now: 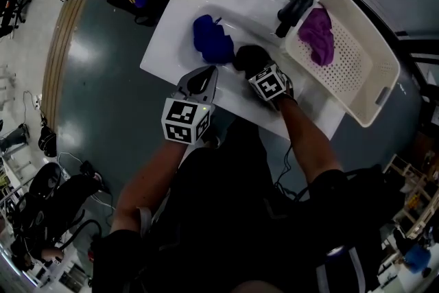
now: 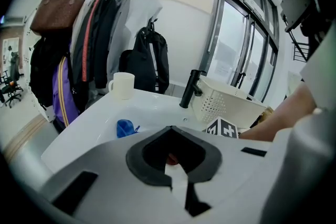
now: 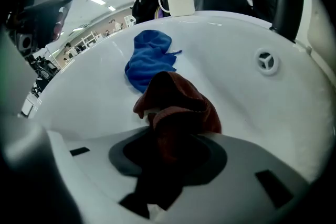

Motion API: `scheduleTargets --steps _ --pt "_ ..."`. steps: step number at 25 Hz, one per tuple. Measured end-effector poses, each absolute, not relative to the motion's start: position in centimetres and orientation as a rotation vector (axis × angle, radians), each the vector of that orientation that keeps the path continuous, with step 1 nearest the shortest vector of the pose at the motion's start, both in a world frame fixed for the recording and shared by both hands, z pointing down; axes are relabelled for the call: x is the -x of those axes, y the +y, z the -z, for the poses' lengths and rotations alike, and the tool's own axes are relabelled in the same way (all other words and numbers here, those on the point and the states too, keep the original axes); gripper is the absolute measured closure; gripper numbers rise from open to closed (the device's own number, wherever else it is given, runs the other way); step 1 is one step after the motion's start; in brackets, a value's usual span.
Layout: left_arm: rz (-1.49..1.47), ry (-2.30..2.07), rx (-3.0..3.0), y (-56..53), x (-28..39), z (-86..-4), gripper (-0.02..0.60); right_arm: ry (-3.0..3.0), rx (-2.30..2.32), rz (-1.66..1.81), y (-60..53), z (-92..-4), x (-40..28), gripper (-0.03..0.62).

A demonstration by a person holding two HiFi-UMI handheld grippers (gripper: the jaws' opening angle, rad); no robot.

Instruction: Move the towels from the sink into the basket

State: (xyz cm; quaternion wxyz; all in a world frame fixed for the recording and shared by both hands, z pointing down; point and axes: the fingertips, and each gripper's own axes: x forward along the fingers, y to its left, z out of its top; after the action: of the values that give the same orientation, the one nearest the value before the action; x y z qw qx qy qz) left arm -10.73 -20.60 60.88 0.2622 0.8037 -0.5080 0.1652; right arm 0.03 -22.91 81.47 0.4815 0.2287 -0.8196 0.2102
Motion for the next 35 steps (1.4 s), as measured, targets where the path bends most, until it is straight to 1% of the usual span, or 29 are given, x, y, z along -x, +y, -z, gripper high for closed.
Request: scheduleTargets --steps 8,14,23,29,35 --pt "-0.427 -1.386 -2.221 -19.0 11.7 -58.3 0.577 -1.991 -0.558 -0.465 -21.6 -78.8 0.5 0.457" --pt "-0.363 -1.39 -2.255 -18.0 12.3 -56.0 0.577 -2.076 -0.632 -0.474 -20.7 -73.5 1.9 0.457" --pt "-0.278 -1.359 -2.338 -16.6 12.2 -51.9 0.577 -2.18 -0.779 -0.422 -18.5 -64.7 2.2 0.456" --pt "-0.221 -1.323 -2.423 -16.0 11.1 -49.1 0.577 -2.232 -0.948 -0.456 -17.4 -58.9 0.8 0.456" --pt "-0.185 -1.249 -2.499 -15.9 8.6 -46.8 0.577 -2.281 -1.056 -0.447 -16.4 -53.9 -1.4 0.454"
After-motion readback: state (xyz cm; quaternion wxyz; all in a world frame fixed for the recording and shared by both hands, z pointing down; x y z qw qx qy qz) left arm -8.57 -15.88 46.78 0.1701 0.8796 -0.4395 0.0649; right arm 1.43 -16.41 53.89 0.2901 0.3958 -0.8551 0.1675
